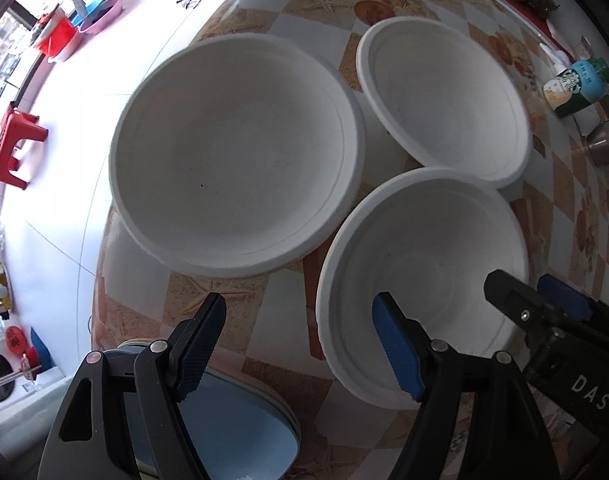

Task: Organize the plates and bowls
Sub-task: 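Close both grippers on the rim of a white paper bowl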

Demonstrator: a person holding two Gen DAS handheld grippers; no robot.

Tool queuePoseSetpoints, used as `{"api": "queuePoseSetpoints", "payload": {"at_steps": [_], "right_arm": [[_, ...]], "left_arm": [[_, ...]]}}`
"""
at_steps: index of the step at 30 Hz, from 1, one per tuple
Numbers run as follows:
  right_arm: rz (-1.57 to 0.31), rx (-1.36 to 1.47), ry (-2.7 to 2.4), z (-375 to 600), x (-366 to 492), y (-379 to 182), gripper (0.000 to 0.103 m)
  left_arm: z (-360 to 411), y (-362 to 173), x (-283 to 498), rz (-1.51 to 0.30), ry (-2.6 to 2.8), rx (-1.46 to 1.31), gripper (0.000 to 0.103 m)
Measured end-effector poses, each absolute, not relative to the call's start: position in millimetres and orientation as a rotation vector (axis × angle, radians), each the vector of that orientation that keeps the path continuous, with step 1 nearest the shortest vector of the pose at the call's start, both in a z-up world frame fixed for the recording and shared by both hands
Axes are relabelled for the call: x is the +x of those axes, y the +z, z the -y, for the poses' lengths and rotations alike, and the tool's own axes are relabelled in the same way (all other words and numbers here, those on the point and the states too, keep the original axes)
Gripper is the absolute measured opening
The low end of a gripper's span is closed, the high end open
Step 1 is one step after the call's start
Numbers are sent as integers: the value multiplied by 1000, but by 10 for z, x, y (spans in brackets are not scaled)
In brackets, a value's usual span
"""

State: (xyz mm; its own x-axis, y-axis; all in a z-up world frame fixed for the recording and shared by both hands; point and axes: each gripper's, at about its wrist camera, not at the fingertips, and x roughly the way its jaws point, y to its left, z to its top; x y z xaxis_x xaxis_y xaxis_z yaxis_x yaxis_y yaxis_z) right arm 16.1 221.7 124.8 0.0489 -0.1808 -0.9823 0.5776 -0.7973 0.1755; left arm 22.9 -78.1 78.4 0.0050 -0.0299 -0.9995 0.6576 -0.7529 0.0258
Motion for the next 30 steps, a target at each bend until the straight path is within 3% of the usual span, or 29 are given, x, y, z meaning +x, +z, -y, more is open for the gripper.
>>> {"api": "queuePoseSetpoints", "payload": {"at_steps": [5,8,10,12,13,15,18,30], "right_arm": [[-425,1775,-1781,-2018,167,1130,81],[-453,1761,-1779,-1996,204,1107,81],[-455,1757,-1777,-1992,222,1093,70],[-455,1769,-1770,-1920,225,1037,47],[-449,1777,-1761,-1929,231,1014,44],[-419,1800,-1727,-1966,244,955,32],[-390,1821,-1702,-2057,280,894,25],[-391,1829,-1689,-2193,450,899,25]], "left_arm": [[683,700,132,-615,-1786,1825,78],[604,640,52,-590,-1784,1851,69],[569,597,21,-594,-1777,1869,54],[535,549,-20,-598,-1767,1886,40],[519,531,-32,-606,-1769,1890,36],[484,544,-57,-593,-1779,1879,32],[415,560,-95,-561,-1807,1874,29],[-81,627,-4,-504,-1885,1917,25]]}}
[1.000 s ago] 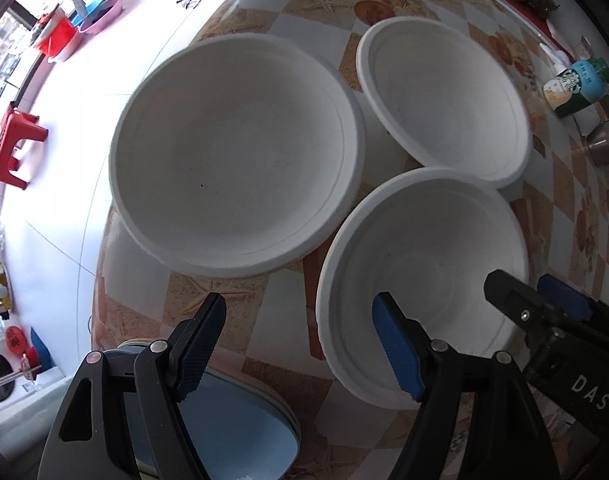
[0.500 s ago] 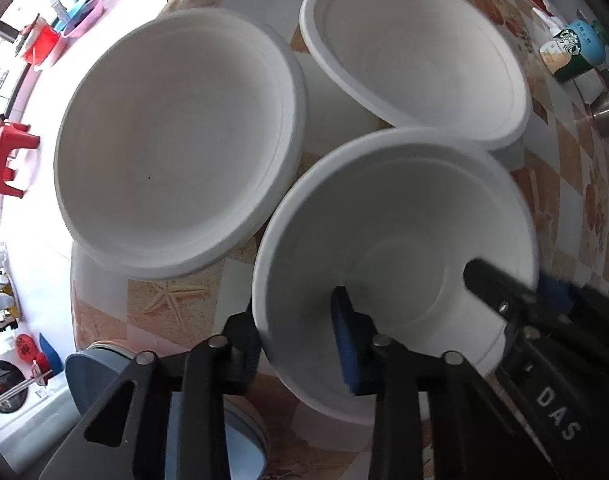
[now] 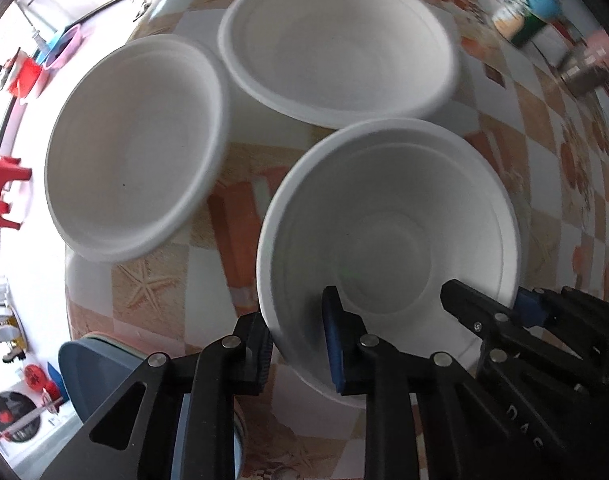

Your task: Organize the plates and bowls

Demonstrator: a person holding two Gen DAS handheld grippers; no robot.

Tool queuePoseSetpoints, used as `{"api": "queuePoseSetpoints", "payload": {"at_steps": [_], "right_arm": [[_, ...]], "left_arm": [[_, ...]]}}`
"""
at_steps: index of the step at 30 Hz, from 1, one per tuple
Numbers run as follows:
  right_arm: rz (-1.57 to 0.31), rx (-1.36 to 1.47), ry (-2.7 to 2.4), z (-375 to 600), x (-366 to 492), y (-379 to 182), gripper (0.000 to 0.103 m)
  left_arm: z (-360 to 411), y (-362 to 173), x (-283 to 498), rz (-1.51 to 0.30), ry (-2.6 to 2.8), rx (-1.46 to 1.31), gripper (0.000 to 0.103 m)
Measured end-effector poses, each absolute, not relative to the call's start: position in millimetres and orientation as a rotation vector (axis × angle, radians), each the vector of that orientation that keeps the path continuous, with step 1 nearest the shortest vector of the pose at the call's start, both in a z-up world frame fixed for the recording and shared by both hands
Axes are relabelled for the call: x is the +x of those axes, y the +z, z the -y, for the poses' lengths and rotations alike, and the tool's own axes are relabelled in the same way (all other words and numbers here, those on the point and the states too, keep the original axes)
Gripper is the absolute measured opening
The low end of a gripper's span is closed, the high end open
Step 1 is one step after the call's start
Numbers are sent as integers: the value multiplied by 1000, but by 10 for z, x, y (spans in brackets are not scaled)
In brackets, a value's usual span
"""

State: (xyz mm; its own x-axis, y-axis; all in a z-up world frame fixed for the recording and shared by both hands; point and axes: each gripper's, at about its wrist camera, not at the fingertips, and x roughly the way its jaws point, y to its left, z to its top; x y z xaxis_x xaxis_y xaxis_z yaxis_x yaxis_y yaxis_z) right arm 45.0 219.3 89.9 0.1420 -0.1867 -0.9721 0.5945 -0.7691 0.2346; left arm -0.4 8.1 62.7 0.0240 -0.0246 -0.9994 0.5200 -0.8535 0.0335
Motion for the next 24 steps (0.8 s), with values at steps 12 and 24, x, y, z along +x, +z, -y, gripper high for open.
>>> {"api": "queuePoseSetpoints", "payload": {"at_steps": [12,24], "right_arm": [[-388,1910,-1664,-2459,693,795,25],[-357,2039,-1719,-2925,947,710,25]], "left_arm": [[-936,614,153,-334,-1969,2052,25],[-2023,576,457,-164,-2080,2226,25]]}}
